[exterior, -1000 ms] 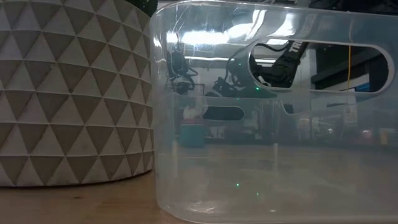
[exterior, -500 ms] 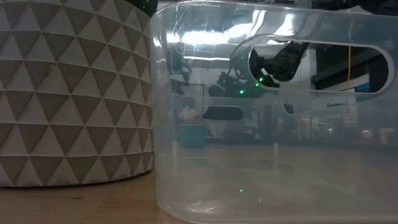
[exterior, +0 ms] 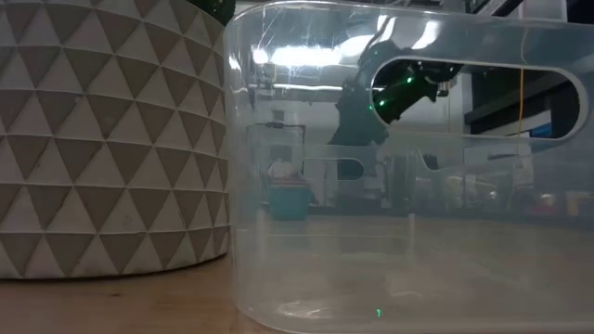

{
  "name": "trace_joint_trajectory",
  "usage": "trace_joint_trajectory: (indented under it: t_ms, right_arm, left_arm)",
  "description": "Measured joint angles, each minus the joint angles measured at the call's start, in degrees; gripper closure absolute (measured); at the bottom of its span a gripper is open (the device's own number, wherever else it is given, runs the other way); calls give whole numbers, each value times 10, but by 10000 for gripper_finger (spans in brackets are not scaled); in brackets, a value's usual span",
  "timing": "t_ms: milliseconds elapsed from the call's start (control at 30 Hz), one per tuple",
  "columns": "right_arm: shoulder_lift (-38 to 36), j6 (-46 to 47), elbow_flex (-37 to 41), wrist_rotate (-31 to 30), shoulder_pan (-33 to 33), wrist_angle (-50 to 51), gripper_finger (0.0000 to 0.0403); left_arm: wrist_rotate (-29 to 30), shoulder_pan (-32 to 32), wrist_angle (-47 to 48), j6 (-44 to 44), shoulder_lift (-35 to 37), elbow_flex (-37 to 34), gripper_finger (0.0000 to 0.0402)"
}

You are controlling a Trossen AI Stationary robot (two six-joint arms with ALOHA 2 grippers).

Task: Nest measuring cups in basket
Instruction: Stack the green measuring cup on top of the red measuring cup

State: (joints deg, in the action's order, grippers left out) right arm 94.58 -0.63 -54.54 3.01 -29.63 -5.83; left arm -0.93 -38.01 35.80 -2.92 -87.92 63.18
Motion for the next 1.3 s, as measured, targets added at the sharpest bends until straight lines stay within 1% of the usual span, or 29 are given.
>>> trace_joint_trajectory:
  t_ms: [133,267,367,633,733,833,1133,1300]
  right_arm:
    - [-36,-14,0,1,0,46,191]
    - [-59,-15,0,1,0,64,191]
    - [-67,-14,0,1,0,68,191]
    - [-69,-13,0,1,0,71,191]
    - [-69,-12,0,1,0,71,191]
    - [-69,-12,0,1,0,71,191]
    - [-69,-12,0,1,0,71,191]
    - [-69,-12,0,1,0,71,191]
  left_arm:
    - [21,-7,12,43,13,0,293]
    - [12,-13,12,95,15,0,290]
    - [21,-15,11,106,15,0,279]
    - [116,-25,11,94,15,0,237]
    - [121,-35,11,66,15,0,235]
    - [120,-48,10,66,15,0,234]
    - [124,-74,6,171,15,0,234]
    - [157,-80,6,211,15,0,234]
